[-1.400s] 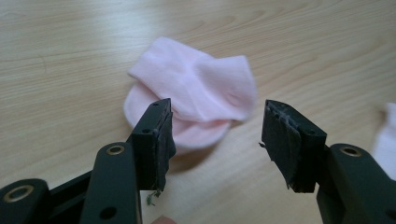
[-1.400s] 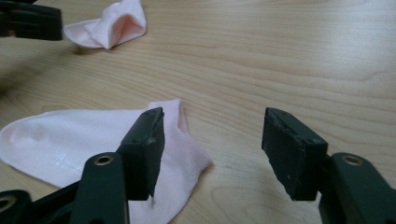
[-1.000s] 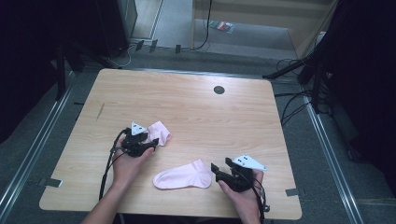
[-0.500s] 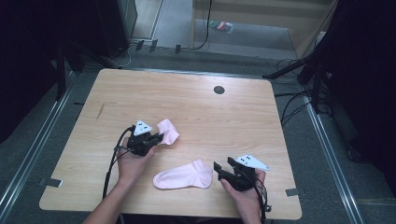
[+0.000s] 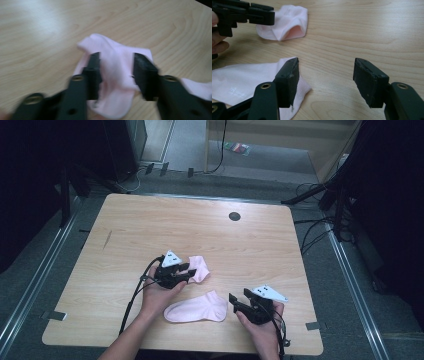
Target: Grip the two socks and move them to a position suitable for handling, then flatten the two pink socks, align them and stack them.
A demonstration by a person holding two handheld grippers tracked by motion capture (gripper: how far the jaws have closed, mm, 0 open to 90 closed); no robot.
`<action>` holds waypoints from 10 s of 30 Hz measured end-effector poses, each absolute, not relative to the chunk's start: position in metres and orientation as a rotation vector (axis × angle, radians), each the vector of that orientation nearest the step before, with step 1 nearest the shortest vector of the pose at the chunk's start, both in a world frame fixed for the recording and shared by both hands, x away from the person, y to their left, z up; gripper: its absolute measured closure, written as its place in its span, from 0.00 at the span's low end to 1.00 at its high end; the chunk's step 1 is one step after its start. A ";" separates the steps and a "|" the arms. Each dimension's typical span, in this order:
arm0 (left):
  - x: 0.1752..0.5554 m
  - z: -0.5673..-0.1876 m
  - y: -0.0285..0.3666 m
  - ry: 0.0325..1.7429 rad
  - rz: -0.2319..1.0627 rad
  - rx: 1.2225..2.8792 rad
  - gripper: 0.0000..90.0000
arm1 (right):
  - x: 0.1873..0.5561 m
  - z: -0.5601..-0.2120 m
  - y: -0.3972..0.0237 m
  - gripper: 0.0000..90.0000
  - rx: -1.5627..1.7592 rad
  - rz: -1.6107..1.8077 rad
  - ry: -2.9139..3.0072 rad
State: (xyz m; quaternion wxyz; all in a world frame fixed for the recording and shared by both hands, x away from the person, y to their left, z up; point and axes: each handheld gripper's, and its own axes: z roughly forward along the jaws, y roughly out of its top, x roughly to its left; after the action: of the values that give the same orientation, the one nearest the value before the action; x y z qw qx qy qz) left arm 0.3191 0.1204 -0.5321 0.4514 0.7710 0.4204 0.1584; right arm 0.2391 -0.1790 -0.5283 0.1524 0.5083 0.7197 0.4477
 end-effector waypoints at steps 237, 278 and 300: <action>0.202 -0.553 0.169 0.871 0.187 2.072 0.76 | 0.233 -0.547 -0.133 0.99 1.399 1.203 2.280; 0.200 -0.550 0.170 0.736 0.234 2.059 0.45 | 0.237 -0.541 -0.153 0.52 1.336 1.315 2.195; 0.214 -0.541 0.245 1.019 0.334 1.795 0.14 | 0.246 -0.527 -0.211 0.15 1.408 1.269 2.034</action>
State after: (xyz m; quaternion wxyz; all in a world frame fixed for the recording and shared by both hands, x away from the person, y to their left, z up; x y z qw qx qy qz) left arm 0.2139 0.2450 -0.5408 0.5016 0.7426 0.4217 0.1384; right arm 0.2460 -0.2105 -0.5271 0.1795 0.4980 0.7198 0.4491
